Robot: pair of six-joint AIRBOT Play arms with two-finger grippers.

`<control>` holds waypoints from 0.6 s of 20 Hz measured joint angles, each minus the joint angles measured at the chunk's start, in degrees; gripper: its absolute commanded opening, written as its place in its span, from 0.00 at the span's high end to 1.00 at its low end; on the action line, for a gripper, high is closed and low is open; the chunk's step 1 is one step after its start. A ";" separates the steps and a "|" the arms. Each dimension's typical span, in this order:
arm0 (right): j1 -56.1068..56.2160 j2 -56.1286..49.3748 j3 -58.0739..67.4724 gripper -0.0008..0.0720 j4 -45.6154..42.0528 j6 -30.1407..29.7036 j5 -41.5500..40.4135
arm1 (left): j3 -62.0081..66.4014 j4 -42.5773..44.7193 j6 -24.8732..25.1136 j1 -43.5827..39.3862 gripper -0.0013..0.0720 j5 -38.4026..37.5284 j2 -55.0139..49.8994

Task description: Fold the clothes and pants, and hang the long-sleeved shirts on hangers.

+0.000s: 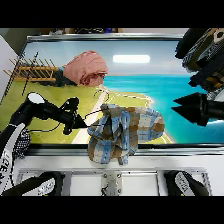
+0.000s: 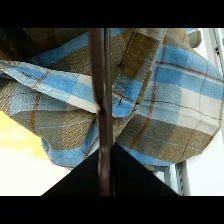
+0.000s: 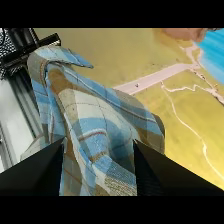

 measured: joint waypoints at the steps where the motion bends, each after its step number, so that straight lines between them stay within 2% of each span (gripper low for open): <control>1: -0.68 -0.09 -3.08 0.34 0.79 -4.79 0.15 | 0.00 0.00 0.00 0.00 0.96 -0.04 0.00; 3: -0.72 -0.52 -8.35 0.34 1.92 -12.31 -0.46 | 0.00 0.02 0.00 0.00 0.96 -0.35 0.00; 5: 0.35 -1.64 -11.85 0.34 2.49 -16.65 -1.77 | 0.00 0.02 0.00 0.00 0.96 -0.81 0.00; 12: 8.31 -8.31 -15.21 0.34 4.24 -23.28 -3.02 | 0.00 0.09 0.02 0.00 0.97 -1.55 0.00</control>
